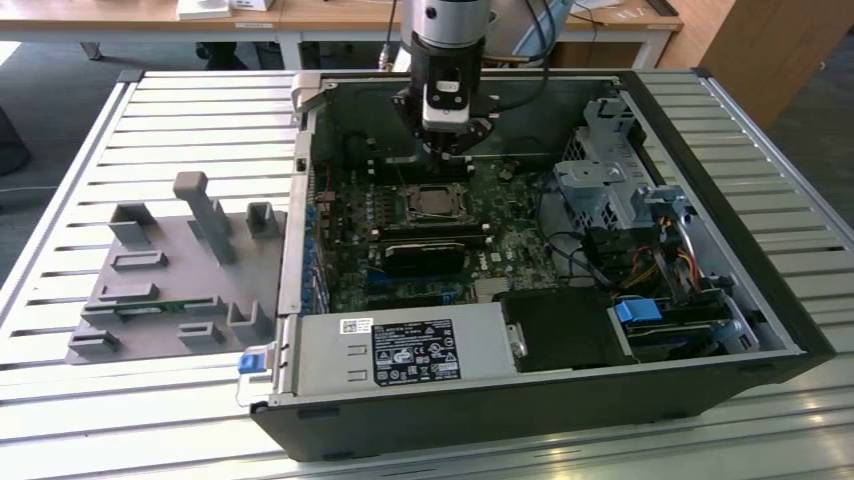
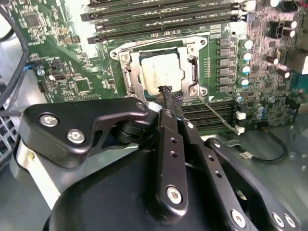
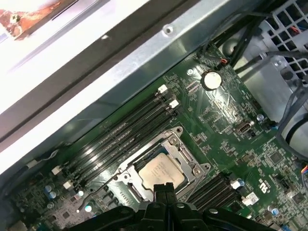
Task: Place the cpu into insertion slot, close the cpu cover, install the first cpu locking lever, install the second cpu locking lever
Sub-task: 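Install the first cpu locking lever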
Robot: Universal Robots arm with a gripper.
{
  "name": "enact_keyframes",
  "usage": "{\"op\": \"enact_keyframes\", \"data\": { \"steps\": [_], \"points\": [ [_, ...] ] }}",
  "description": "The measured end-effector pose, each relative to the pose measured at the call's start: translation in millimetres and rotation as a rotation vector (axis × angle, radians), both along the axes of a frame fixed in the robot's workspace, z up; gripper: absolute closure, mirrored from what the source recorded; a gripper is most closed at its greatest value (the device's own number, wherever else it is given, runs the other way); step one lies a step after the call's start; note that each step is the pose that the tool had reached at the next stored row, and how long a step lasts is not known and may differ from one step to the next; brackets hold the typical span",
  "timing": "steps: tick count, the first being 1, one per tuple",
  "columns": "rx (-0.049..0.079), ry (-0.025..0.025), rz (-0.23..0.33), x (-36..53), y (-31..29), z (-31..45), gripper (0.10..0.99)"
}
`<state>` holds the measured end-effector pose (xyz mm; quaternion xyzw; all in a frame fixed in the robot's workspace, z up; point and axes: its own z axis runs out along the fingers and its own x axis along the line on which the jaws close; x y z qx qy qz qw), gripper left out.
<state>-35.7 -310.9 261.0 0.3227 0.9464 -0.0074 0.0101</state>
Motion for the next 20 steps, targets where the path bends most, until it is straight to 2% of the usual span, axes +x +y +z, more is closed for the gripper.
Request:
{"op": "enact_keyframes", "data": {
  "steps": [20],
  "points": [
    [0.0, -0.0001, 0.231, 0.0, 0.0, 0.0, 0.969]
  ]
}}
